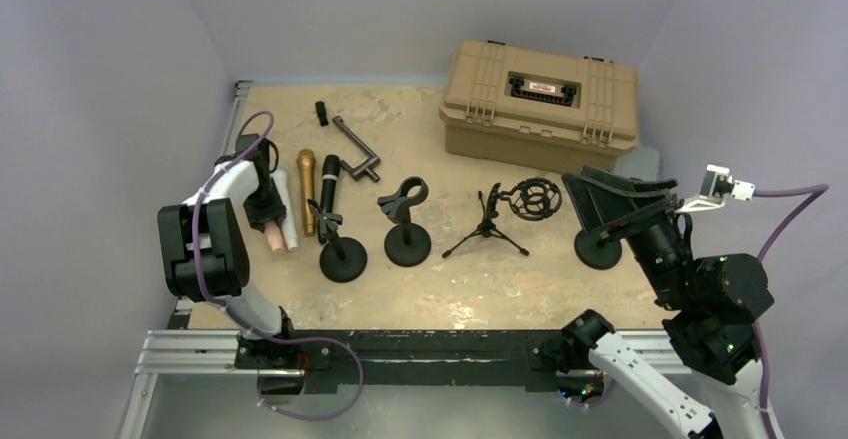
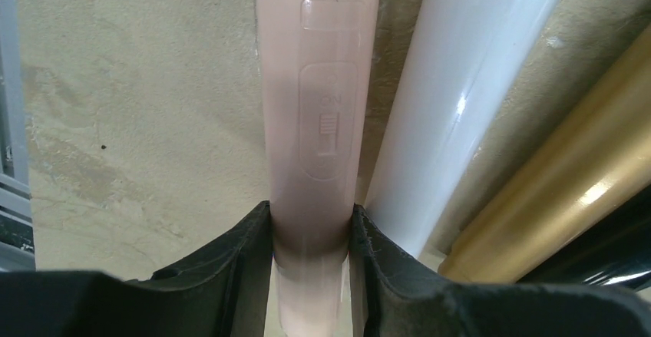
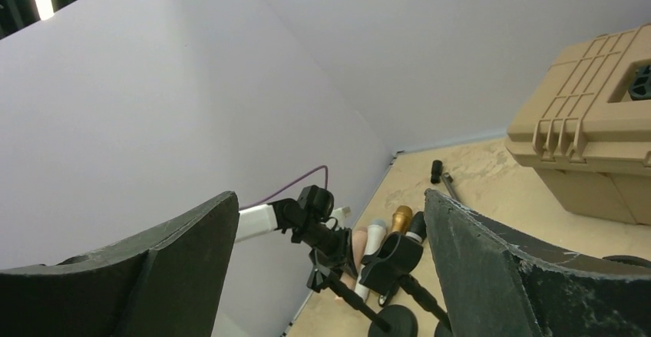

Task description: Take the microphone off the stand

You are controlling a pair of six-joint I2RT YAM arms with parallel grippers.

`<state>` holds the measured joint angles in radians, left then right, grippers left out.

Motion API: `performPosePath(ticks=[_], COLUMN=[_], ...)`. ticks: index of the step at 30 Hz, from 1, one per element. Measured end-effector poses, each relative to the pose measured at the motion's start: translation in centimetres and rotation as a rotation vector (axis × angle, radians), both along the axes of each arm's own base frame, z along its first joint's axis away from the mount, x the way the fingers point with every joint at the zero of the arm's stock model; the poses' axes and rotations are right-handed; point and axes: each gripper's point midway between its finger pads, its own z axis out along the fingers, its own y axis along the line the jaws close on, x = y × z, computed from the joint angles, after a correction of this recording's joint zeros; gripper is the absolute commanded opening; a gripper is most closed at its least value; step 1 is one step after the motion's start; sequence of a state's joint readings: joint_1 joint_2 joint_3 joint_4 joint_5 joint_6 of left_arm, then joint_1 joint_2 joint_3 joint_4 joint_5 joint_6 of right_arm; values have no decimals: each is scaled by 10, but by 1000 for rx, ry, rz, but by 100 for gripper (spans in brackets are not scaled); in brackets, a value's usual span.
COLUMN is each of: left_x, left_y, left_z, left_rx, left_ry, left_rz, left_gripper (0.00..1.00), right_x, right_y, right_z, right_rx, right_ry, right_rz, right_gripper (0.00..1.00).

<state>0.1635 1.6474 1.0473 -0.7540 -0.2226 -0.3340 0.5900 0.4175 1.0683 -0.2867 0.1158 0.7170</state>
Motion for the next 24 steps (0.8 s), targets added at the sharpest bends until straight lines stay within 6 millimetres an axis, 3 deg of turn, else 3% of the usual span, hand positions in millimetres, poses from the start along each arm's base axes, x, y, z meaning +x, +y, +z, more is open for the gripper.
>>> performPosePath(ticks=[5,9,17,24], left_x=[4,6,6,10], left_y=[-5,-8,-15,-17], left_z=[-2,-6,-7,9], left_rx=[-31,-52,-91,-97], left_ry=[-1,7,8,-47], left_rz=[-12,-16,-22,-28], left_gripper=[25,36,48,49], right_x=[0,1,3,2], right_y=[0,0,-1,-2], right_z=[-2,-4,-9,-1], right_rx=[4,0,-10,-26], right_ry=[11,19,38,34], right_rz=[2,-3,-13,-18], right_gripper=[88,88,88,88])
